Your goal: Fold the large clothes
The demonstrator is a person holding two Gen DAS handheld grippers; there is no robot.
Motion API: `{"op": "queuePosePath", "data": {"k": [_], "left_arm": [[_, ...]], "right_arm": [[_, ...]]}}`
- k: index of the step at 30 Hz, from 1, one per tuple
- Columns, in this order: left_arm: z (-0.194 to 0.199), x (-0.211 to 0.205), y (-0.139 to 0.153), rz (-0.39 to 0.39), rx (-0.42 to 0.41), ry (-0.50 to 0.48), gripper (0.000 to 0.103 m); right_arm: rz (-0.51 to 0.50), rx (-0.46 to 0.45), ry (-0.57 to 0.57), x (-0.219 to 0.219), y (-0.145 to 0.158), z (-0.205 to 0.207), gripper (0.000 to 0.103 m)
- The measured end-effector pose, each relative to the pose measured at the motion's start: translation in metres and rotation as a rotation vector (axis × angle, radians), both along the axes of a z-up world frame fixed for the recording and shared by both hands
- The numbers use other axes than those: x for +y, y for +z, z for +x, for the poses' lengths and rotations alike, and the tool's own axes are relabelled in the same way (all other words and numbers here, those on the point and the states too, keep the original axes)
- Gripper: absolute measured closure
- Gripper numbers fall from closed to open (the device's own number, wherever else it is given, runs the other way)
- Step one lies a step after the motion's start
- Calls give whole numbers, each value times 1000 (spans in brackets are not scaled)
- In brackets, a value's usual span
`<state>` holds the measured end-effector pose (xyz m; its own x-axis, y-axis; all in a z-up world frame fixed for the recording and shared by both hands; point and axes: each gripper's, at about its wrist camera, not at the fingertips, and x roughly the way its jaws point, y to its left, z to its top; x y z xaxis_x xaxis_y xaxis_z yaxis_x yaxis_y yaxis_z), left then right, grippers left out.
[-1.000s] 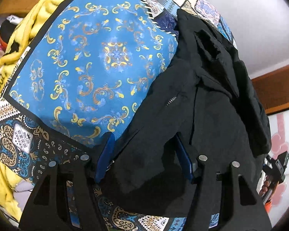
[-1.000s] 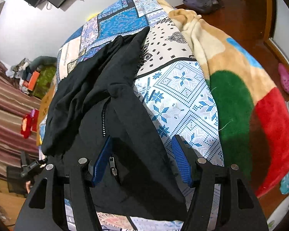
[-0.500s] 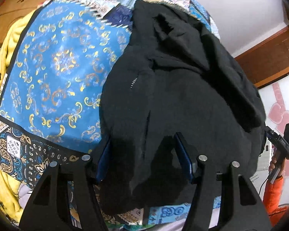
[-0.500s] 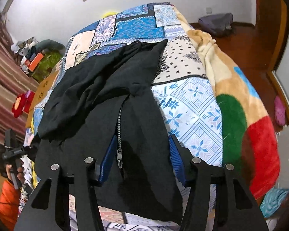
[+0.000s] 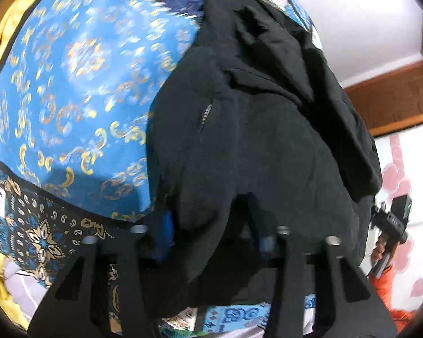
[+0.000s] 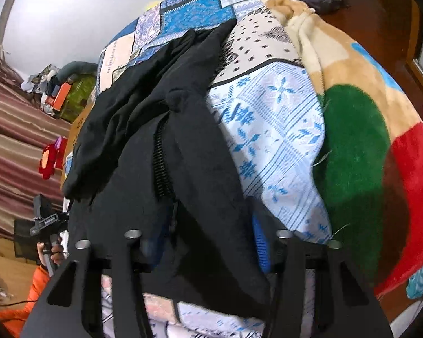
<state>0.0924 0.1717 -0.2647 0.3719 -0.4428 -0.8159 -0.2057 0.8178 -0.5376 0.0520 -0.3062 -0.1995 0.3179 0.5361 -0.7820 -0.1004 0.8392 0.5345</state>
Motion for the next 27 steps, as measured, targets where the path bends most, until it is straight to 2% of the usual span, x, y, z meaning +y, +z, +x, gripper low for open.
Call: {"op": "queuePosePath", "data": {"k": [1,2,4,9,14,18,23,27], "left_arm": [[2,-3,8,37,-4,0,79],[5,-5,14,57,-6,2,82],[11,-6,33,65,-37,10,86],[29,-2,87,-34,-170,33,88],[63,-8,142,-69,-320,29,89],[94,-4,175,-81,-411,48,89],[127,28,179,-37,-443,117,89],[162,61,141,-23,-362,220,89]], "right_arm": [[-31,-8,1,2,4,-2,78],[-49,-13,7,5,8,-3,89],[-68,-17,-5,8,17,-4,97],[-35,-71,17,21,52,6,98],[-54,-204,72,47,101,27,99],[-43,-252,101,62,114,61,99],[-1,-254,35,58,112,120,99],[3,-216,-83,35,93,163,99]]}}
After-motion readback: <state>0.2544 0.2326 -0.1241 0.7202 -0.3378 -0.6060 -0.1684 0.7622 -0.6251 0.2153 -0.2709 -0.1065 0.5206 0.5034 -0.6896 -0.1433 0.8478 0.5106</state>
